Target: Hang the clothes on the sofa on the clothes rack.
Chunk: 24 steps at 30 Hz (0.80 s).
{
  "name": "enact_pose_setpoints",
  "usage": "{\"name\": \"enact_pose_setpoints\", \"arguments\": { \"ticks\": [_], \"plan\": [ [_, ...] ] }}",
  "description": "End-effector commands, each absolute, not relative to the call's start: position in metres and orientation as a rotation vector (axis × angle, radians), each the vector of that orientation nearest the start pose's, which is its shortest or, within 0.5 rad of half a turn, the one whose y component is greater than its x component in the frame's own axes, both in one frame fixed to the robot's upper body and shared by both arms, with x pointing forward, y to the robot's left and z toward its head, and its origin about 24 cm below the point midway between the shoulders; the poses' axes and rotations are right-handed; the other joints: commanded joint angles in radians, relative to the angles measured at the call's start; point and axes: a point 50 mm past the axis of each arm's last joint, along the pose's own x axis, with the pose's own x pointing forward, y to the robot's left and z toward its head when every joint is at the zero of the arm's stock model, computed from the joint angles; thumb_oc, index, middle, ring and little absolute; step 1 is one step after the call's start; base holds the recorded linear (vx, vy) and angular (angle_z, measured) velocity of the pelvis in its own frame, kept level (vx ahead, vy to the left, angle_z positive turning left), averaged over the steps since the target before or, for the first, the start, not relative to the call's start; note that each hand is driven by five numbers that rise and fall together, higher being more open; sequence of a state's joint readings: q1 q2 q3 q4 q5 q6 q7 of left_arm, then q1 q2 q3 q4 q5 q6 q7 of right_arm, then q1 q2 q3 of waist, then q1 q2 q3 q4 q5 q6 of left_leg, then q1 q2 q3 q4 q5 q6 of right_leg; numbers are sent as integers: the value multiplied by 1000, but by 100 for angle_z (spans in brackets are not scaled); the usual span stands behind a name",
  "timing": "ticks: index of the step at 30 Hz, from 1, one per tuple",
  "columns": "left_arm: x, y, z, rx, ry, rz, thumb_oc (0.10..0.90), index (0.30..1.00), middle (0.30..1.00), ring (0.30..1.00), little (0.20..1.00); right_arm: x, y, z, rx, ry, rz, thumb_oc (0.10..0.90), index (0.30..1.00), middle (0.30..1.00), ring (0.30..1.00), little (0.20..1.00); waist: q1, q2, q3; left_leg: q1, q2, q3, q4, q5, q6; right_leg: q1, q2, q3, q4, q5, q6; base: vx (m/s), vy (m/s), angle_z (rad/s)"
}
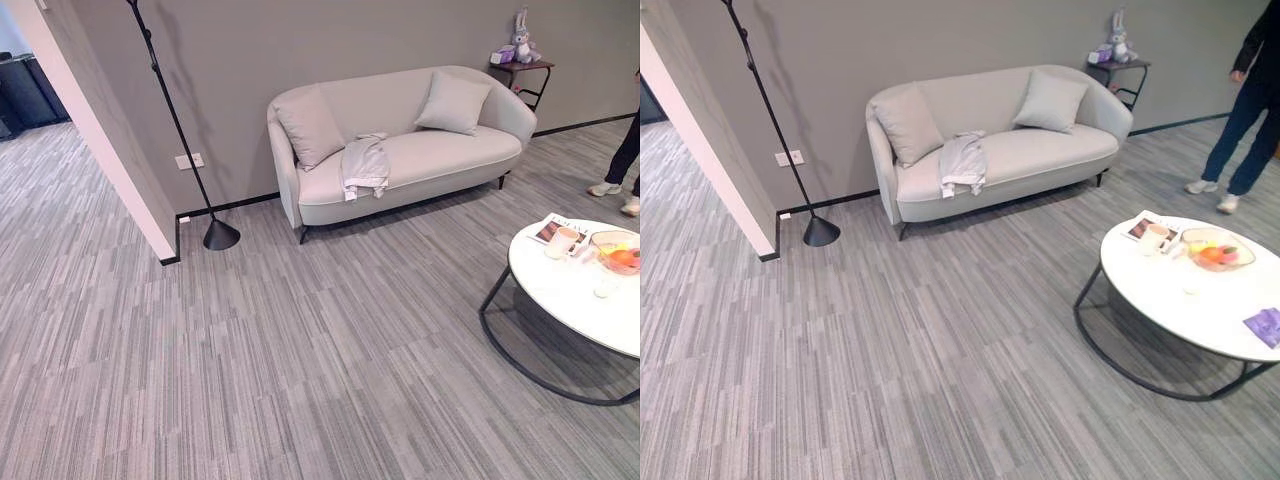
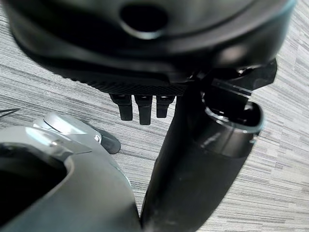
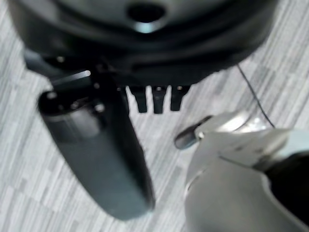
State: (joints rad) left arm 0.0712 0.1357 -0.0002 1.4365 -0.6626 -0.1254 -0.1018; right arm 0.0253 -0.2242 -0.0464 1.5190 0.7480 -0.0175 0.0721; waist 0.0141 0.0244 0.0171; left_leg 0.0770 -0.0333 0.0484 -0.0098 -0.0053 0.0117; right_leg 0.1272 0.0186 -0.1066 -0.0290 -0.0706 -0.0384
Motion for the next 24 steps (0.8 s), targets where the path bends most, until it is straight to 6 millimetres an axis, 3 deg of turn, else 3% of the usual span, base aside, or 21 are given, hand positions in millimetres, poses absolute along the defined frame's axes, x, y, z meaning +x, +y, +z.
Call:
{"name": "enact_pose_setpoints", "arguments": {
  "ticks": [1,24],
  "plan": [
    [42,200,-176,-410,1222,456,800,900,900,900,900,16,-247,-169,447,1333,-703,800,900,900,900,900,10,-35,-18,10,46,-19,-69,9,-59,7,-55,-30,-58,37,100,0,0,0],
    [51,192,-176,-323,1215,336,800,900,900,900,900,17,-244,-170,372,1357,-620,800,900,900,900,900,6,-34,-26,19,34,-30,-72,-2,-46,15,-64,-30,-58,37,104,0,0,0]
  ]
}}
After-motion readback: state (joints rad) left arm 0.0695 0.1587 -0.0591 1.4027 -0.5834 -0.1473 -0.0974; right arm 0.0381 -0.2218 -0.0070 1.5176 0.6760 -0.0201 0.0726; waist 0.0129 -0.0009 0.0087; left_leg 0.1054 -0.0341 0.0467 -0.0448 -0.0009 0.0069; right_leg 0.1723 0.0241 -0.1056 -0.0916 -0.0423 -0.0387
